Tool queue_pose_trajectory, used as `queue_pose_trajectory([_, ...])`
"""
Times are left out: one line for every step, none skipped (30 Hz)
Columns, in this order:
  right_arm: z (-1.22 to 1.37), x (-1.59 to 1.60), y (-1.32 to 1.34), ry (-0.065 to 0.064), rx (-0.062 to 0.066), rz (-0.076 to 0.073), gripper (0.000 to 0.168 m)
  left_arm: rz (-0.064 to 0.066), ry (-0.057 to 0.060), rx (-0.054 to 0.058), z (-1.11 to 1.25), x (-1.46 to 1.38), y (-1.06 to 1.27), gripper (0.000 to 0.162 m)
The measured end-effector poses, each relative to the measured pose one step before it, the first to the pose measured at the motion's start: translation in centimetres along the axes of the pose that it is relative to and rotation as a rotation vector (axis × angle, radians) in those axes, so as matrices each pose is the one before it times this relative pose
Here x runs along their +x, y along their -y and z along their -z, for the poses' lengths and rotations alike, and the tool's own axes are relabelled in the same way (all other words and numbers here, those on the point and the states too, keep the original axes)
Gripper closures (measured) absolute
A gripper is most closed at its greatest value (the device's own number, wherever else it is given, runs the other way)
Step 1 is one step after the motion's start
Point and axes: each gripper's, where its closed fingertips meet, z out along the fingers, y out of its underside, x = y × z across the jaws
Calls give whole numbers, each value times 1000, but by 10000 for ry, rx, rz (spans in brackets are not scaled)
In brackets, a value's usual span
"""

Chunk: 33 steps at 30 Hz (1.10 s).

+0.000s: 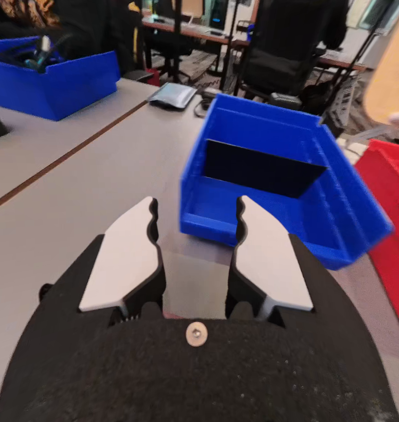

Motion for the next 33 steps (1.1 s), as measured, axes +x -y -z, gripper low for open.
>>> queue_pose_trajectory([337,139,437,-47,261,-5,130,45,33,-250,-626,-1553,-208,97])
queue_pose_trajectory([274,79,229,-52,163,51,130,-129,-52,-361,-749,-1072,-424,95])
queue_pose_trajectory([238,122,43,-103,55,98,130,-189,-161,-301,-774,-538,-412,93])
queue_pose_trajectory([241,175,15,-154,41,110,131,-121,-327,-163,-716,75,-225,92])
queue_pose_trajectory([230,23,19,-62,36,132,131,-99,-493,-61,-629,592,-41,92])
queue_pose_trajectory([224,-49,-27,-15,15,151,131,-114,-362,-53,-668,598,-2,92])
queue_pose_trajectory([245,-21,-32,-31,26,169,131,-106,-34,-97,-747,226,-65,92])
queue_pose_trajectory([282,77,34,-87,53,189,131,13,316,-122,-785,-206,-140,93])
queue_pose_trajectory([313,66,107,-78,76,212,132,85,326,-167,-787,-151,-257,96])
queue_pose_trajectory([333,-13,159,-34,111,220,133,-17,149,-186,-729,127,-297,103])
queue_pose_trajectory([321,-41,140,-40,104,213,134,-155,108,-125,-576,189,-227,120])
queue_pose_trajectory([265,-29,68,-98,46,156,134,-293,69,-187,-359,216,-335,150])
queue_pose_trajectory([306,-155,7,-142,-41,130,134,-96,-24,11,-83,129,56,155])
queue_pose_trajectory([377,-516,27,-107,-72,168,134,-87,-497,-116,101,654,-158,158])
queue_pose_trajectory([429,-921,-22,-101,-117,172,136,113,-647,-143,305,786,-287,158])
queue_pose_trajectory([375,-1599,-180,93,-231,170,139,240,-356,-123,379,486,-313,157])
queue_pose_trajectory([257,-2539,-181,546,-257,93,139,58,-172,-212,518,259,-419,156])
queue_pose_trajectory([50,-2972,-119,757,-227,-126,139,-106,111,-209,617,-51,-421,157])
queue_pose_trajectory([-249,-2971,-26,806,-159,-254,138,-252,175,-148,661,-32,-424,157])
queue_pose_trajectory([-579,-2589,-30,672,-130,-304,137,-338,238,-71,726,-22,-483,158])
queue_pose_trajectory([-888,-2275,-53,619,-136,-251,135,-382,213,-8,775,38,-544,159])
queue_pose_trajectory([-1129,-1992,-94,564,-173,-237,131,-200,147,19,825,105,-541,159])
queue_pose_trajectory([-1220,-1781,-76,522,-198,-298,127,111,52,-8,851,180,-548,159])
queue_pose_trajectory([-1239,-1459,37,381,-149,-262,124,115,66,10,852,151,-548,159])
queue_pose_trajectory([-1232,-1025,105,138,-81,-138,123,0,157,12,831,58,-545,159])
queue_pose_trajectory([-1217,-541,148,-133,-17,7,122,-77,117,-5,783,142,-511,159])
queue_pose_trajectory([-1188,-412,90,-180,-45,146,121,-48,66,-32,707,215,-469,159])
queue_pose_trajectory([-1112,-179,-21,-293,-113,179,118,-22,91,-30,619,166,-410,159])
queue_pose_trajectory([-978,93,-103,-437,-180,126,117,-34,94,-9,523,142,-342,159])
queue_pose_trajectory([-819,-179,-161,-230,-235,60,118,-43,66,5,451,160,-294,158])
queue_pose_trajectory([-635,-550,-234,53,-219,49,118,-61,51,6,388,155,-261,158])
queue_pose_trajectory([-540,-213,-205,-135,-149,52,119,-62,38,6,326,126,-208,158])
queue_pose_trajectory([-484,-60,-178,-197,-99,98,126,-61,19,3,266,119,-171,158])
